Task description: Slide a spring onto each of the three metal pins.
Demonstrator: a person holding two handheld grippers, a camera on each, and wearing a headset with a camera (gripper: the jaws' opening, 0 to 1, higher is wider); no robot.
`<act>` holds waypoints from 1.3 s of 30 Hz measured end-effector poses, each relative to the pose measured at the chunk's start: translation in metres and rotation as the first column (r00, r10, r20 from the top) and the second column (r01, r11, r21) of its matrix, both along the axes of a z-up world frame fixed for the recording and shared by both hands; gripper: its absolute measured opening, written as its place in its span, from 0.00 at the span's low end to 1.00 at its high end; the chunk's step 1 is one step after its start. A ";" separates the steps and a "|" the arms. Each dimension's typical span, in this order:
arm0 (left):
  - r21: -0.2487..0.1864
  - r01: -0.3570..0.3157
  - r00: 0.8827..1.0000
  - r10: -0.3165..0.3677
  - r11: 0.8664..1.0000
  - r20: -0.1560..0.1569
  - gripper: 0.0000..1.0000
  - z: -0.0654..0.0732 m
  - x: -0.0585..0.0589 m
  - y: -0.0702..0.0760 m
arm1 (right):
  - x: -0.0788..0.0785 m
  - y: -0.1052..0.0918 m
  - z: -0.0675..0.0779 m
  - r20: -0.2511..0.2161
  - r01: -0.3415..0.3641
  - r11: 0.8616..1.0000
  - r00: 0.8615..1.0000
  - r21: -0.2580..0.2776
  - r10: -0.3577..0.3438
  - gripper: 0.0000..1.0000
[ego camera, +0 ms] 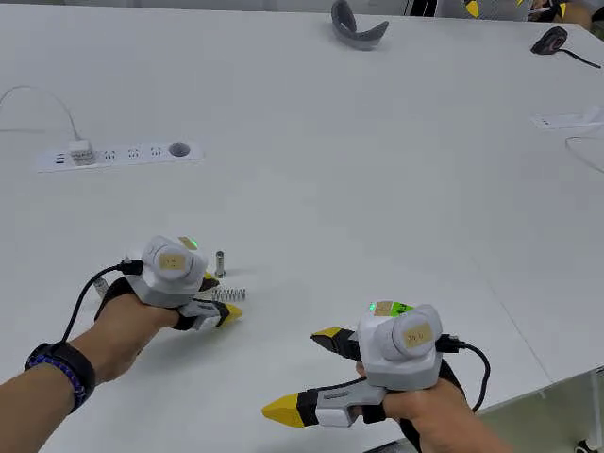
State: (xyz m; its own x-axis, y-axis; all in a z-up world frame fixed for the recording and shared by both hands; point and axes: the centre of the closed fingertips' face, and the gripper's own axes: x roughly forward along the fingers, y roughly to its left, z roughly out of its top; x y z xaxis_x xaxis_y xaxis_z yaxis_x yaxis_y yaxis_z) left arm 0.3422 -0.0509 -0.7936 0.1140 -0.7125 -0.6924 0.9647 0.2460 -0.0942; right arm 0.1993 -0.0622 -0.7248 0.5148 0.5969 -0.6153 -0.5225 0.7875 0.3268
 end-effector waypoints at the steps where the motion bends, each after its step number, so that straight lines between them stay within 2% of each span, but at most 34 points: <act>1: 0.003 0.005 1.000 -0.005 1.000 0.003 0.32 -0.003 0.001 -0.001 | 0.000 0.001 -0.001 -0.002 -0.001 1.000 1.000 0.001 0.001 0.79; 4: 0.020 0.015 1.000 -0.016 1.000 0.020 0.26 -0.007 0.000 0.000 | -0.001 0.003 -0.002 -0.005 -0.007 1.000 1.000 0.000 0.007 0.79; 6: 0.021 0.016 1.000 -0.016 1.000 0.020 0.23 -0.008 -0.001 0.000 | -0.001 0.004 -0.002 -0.008 -0.010 1.000 1.000 0.000 0.010 0.79; 9: 0.032 -0.030 0.999 0.029 0.999 0.035 0.14 -0.010 0.004 0.005 | -0.001 0.004 -0.002 -0.008 -0.010 1.000 1.000 0.001 0.010 0.79; 12: 0.025 -0.095 0.995 0.094 0.995 0.014 0.11 -0.010 0.005 0.010 | 0.000 0.004 -0.001 -0.007 -0.006 1.000 1.000 0.004 0.006 0.79; 13: 0.021 -0.096 0.995 0.096 0.995 0.012 0.11 -0.009 0.004 0.010 | 0.000 0.004 -0.001 -0.006 -0.007 1.000 1.000 0.005 0.007 0.79; 17: 0.037 -0.084 0.996 0.084 0.996 0.007 0.11 -0.010 -0.009 0.017 | -0.002 0.005 -0.003 -0.013 -0.016 1.000 1.000 -0.003 0.016 0.78; 19: 0.044 -0.098 0.995 0.098 0.994 0.003 0.11 -0.011 -0.014 0.023 | -0.002 0.005 -0.003 -0.017 -0.016 1.000 1.000 -0.004 0.016 0.78; 21: 0.035 -0.118 0.993 0.119 0.992 -0.015 0.11 -0.011 -0.019 0.029 | -0.003 0.005 -0.003 -0.015 -0.017 1.000 1.000 -0.005 0.017 0.78; 26: 0.030 -0.148 0.988 0.149 0.989 -0.028 0.10 -0.010 -0.030 0.046 | -0.003 0.006 -0.002 -0.015 -0.013 1.000 1.000 -0.001 0.013 0.78; 31: 0.012 -0.193 0.980 0.194 0.981 -0.045 0.10 -0.003 -0.038 0.065 | -0.002 0.007 0.000 -0.014 -0.001 1.000 1.000 0.017 0.001 0.77; 39: -0.021 -0.232 0.972 0.230 0.973 -0.054 0.10 0.009 -0.048 0.084 | -0.002 0.013 0.001 -0.017 -0.002 1.000 1.000 0.029 0.003 0.76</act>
State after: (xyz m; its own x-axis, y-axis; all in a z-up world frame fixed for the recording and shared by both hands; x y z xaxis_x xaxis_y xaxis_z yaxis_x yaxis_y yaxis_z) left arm 0.2938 0.0326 -0.7848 0.2430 -0.6896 -0.6822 0.8759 0.4583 -0.1512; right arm 0.1971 -0.0489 -0.7242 0.5029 0.6156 -0.6067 -0.5184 0.7765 0.3582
